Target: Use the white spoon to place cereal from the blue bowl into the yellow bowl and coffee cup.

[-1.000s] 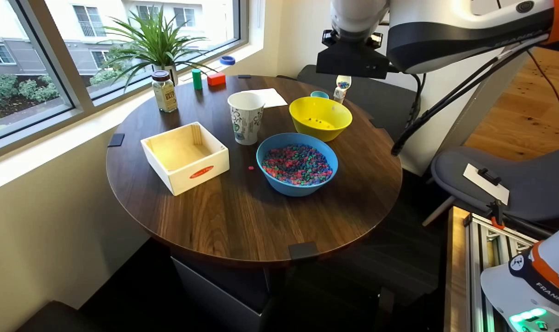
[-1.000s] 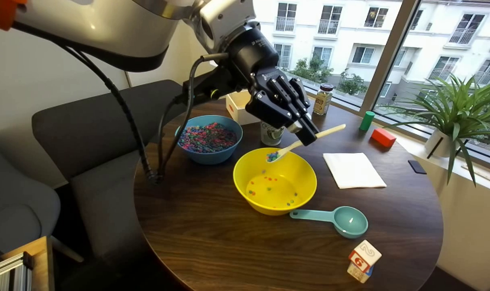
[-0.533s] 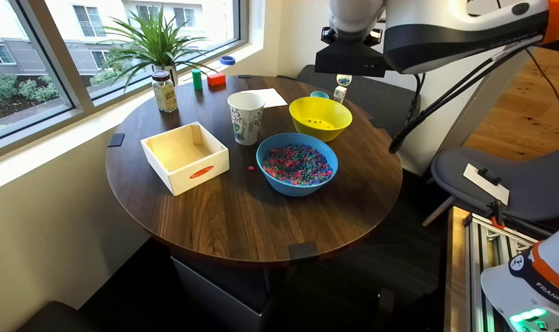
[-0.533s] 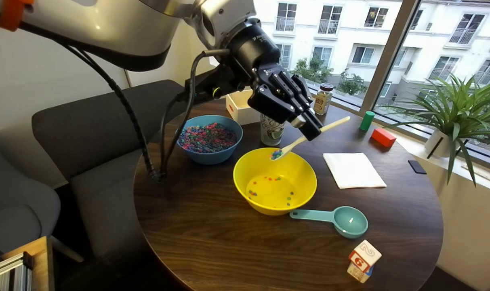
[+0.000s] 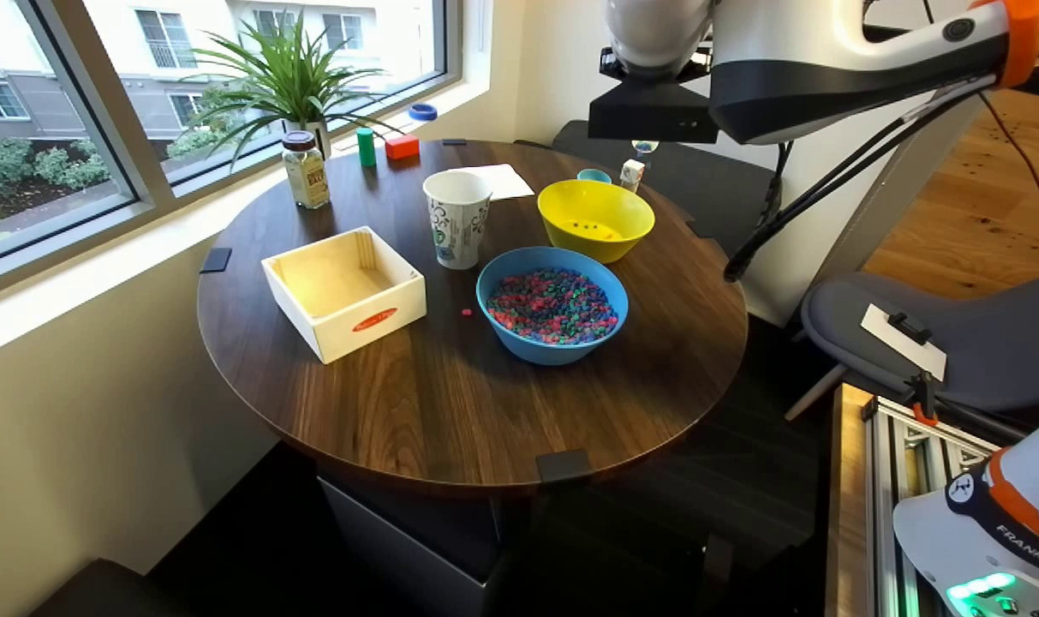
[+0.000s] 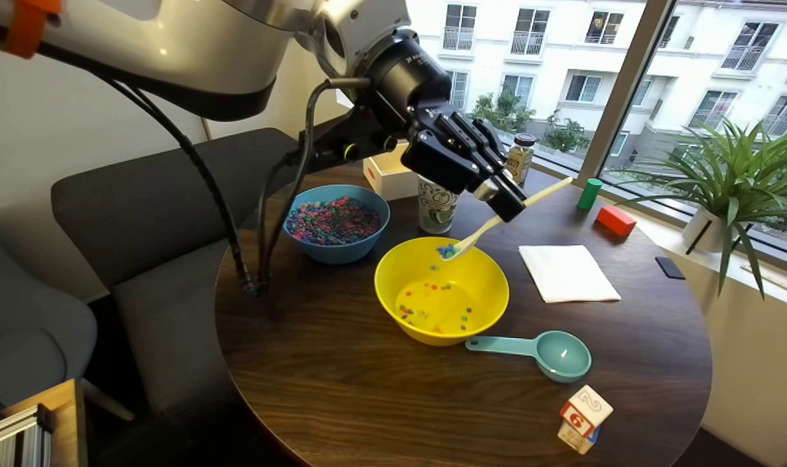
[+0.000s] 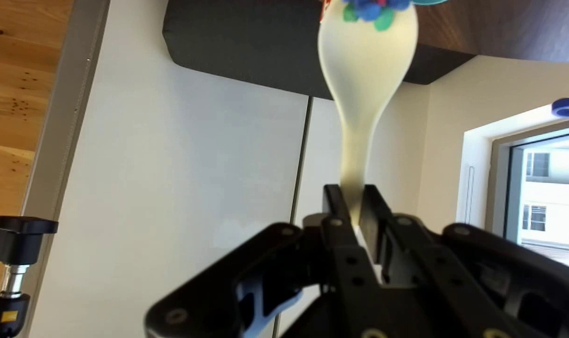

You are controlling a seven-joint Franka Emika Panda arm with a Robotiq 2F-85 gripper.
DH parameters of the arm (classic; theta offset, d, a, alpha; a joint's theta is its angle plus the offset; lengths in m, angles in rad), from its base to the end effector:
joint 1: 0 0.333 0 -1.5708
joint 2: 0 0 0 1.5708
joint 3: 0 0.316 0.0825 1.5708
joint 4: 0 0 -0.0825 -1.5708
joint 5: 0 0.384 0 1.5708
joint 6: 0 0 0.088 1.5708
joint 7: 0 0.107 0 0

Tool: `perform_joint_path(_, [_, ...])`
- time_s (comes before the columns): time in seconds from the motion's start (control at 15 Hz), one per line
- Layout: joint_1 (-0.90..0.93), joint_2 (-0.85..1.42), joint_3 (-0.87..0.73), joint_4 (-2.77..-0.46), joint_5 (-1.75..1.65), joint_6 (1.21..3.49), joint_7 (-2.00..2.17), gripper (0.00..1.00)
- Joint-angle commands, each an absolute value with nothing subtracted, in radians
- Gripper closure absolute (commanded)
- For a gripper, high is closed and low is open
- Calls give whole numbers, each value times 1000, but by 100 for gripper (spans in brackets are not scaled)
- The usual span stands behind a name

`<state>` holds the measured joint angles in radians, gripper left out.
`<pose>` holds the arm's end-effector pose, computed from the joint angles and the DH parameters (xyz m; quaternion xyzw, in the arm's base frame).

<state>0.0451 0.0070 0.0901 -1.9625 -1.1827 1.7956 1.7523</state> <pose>0.5647 -0.0024 0.5032 0.6949 -0.4802 0.3872 0.3695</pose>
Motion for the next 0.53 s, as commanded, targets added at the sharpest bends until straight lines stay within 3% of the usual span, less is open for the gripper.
perform_joint_path(0.0, [58,24,86,-1951,-1182,1775,1769,97])
perform_joint_path(0.47, [50,15,74,-1941,-1092,1816,1787,97])
